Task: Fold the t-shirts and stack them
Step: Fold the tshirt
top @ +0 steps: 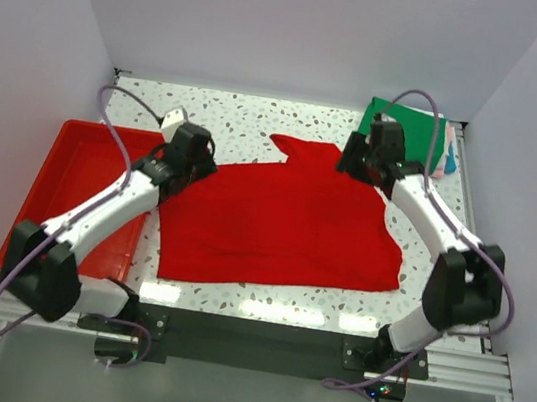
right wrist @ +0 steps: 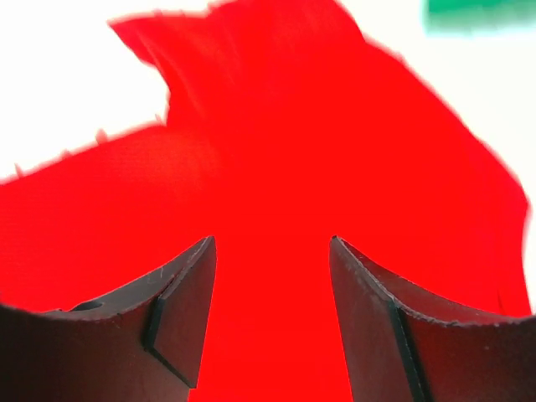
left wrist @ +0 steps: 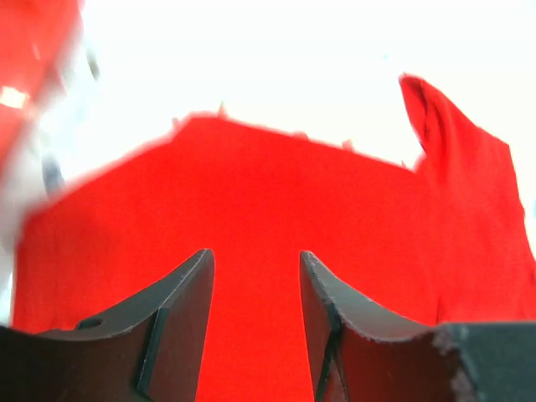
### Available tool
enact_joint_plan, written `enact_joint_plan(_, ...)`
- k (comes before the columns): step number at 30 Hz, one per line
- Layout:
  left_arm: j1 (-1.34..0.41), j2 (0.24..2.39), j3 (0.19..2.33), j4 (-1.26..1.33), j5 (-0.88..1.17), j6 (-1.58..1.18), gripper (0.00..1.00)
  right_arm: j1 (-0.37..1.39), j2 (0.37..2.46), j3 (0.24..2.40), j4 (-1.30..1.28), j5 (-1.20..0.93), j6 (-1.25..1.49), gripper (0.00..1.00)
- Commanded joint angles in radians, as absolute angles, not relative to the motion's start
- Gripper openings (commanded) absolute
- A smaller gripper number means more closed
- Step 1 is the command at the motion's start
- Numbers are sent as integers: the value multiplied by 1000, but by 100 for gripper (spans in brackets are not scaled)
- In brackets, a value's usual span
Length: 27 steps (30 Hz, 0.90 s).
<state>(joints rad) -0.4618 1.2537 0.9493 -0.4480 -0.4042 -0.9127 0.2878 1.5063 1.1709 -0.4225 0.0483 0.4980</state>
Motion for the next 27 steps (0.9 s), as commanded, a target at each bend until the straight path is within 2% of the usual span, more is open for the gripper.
enact_joint_plan(1, -364, 1443, 1066, -397, -419, -746, 49, 290, 1730, 1388, -351, 18, 373, 60)
enact_joint_plan(5, -302, 1675, 1254, -399, -423, -646, 44, 288, 1975, 1691, -405, 23, 318, 59)
enact_joint_plan(7, -282, 1796, 1313, -429, -426, -621, 42, 288, 2079, 1767, -423, 29, 290, 59)
enact_joint_plan(11, -270, 1893, 1387, -443, -439, -615, 41, 288, 2213, 1940, -472, 78, 249, 60)
enact_joint_plan(27, -255, 2029, 1477, -443, -457, -565, 42, 288, 2442, 2134, -495, 184, 156, 62)
